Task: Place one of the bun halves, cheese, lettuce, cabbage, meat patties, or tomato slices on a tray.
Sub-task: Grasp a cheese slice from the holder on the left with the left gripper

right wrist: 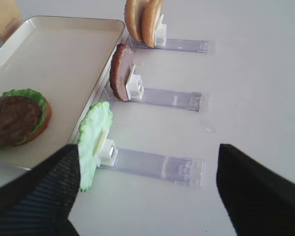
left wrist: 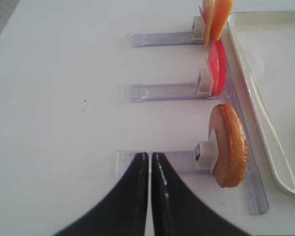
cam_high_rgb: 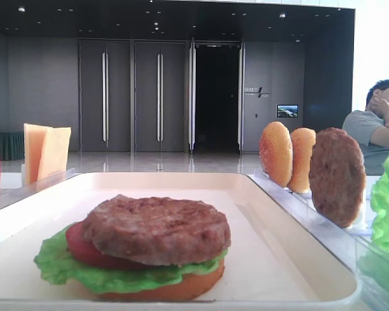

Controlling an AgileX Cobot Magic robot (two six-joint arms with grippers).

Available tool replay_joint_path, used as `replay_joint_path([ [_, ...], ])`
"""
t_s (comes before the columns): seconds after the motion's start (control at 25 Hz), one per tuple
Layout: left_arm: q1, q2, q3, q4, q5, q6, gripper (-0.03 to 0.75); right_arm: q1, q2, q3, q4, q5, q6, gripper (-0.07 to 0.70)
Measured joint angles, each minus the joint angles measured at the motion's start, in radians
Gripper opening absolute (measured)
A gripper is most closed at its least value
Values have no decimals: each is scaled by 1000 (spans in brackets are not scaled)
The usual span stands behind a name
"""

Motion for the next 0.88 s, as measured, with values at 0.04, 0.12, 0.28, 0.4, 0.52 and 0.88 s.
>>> replay_joint_path([
  [0.04, 0, 0, 0, 1, 0, 0, 6, 0, 0, 0, 0, 0, 0, 542],
  [0.12, 0, 0, 0, 3, 0, 0, 2, 0, 0, 0, 0, 0, 0, 542],
  [0.28, 0, 0, 0, 3, 0, 0, 1, 0, 0, 0, 0, 0, 0, 542],
  [0.4, 0, 0, 0, 3, 0, 0, 6, 0, 0, 0, 0, 0, 0, 542],
  [0.52, 0, 0, 0, 3, 0, 0, 50, 0, 0, 0, 0, 0, 0, 542],
  [0.88, 0, 0, 0, 6, 0, -12, 545, 0, 0, 0, 0, 0, 0, 542],
])
